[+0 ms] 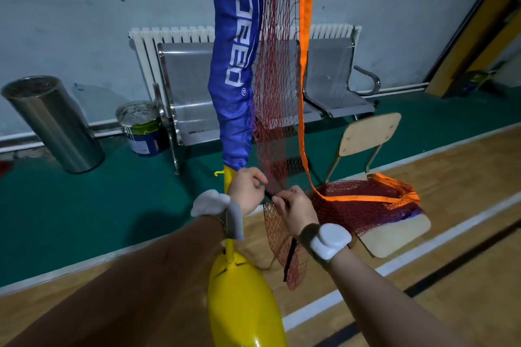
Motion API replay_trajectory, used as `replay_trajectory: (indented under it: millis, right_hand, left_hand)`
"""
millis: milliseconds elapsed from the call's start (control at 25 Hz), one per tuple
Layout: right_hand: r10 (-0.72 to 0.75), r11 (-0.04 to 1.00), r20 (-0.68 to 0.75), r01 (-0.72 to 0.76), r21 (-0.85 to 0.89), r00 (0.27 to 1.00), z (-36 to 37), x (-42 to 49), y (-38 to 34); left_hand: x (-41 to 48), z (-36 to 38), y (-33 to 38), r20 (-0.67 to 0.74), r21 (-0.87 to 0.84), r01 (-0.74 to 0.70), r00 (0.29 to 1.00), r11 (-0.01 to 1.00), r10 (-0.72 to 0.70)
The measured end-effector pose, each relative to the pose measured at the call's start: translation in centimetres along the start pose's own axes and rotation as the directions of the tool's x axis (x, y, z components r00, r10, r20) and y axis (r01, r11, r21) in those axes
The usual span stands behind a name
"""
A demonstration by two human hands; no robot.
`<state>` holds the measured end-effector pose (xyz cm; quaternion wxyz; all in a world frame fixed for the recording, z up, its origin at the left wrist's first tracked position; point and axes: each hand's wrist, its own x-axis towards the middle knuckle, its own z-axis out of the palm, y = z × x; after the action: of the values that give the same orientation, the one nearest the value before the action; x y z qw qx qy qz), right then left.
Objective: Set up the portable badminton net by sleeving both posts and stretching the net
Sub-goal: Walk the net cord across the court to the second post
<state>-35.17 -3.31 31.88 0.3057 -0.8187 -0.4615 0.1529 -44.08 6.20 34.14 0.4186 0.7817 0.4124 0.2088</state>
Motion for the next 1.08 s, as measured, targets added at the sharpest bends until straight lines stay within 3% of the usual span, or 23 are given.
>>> replay_trajectory:
  millis: [80, 200, 320, 440, 560, 800, 1080]
  right_hand:
    - [-0.045, 0.996, 0.003, 0.045, 0.079, 0.999, -0.3, -0.1, -0.1]
    - [-0.047, 0.991, 0.09, 0.036, 0.127, 0.995, -0.7, 0.6, -0.2]
    - [-0.008, 0.976, 0.169, -0.029, 0.218, 0.986, -0.8, 0.9, -0.1]
    - [-0.01, 0.978, 0.284, -0.05, 0.202, 0.959, -1.5, 0.9, 1.0]
    - [-0.02, 0.966, 0.305, -0.06, 0.251, 0.952, -2.4, 0.9, 1.9]
    - [-0.067, 0.942, 0.274, -0.03, 0.334, 0.959, -4.8, 0.4, 0.9]
    - [-0.067, 0.944, 0.329, -0.047, 0.326, 0.942, -6.5, -1.9, -0.4]
  left_hand:
    - [-0.4, -0.2, 0.0, 0.158, 0.12, -0.195, 0.972, 0.973, 0.175]
    - [-0.6, -0.7, 0.0, 0.296, 0.245, -0.228, 0.943, 0.942, 0.152]
    - [-0.3, -1.5, -0.2, 0.305, 0.34, -0.188, 0.949, 0.921, 0.081]
    - [0.0, -2.7, -0.3, 0.269, 0.338, -0.095, 0.963, 0.936, 0.001]
    - [0.1, -3.4, 0.0, 0.231, 0.318, -0.047, 0.972, 0.947, -0.029]
    - [-0.8, -3.6, 0.5, 0.187, 0.311, -0.069, 0.982, 0.948, 0.01]
    - [-3.1, -2.0, 2.5, 0.34, 0.306, -0.217, 0.934, 0.927, 0.106]
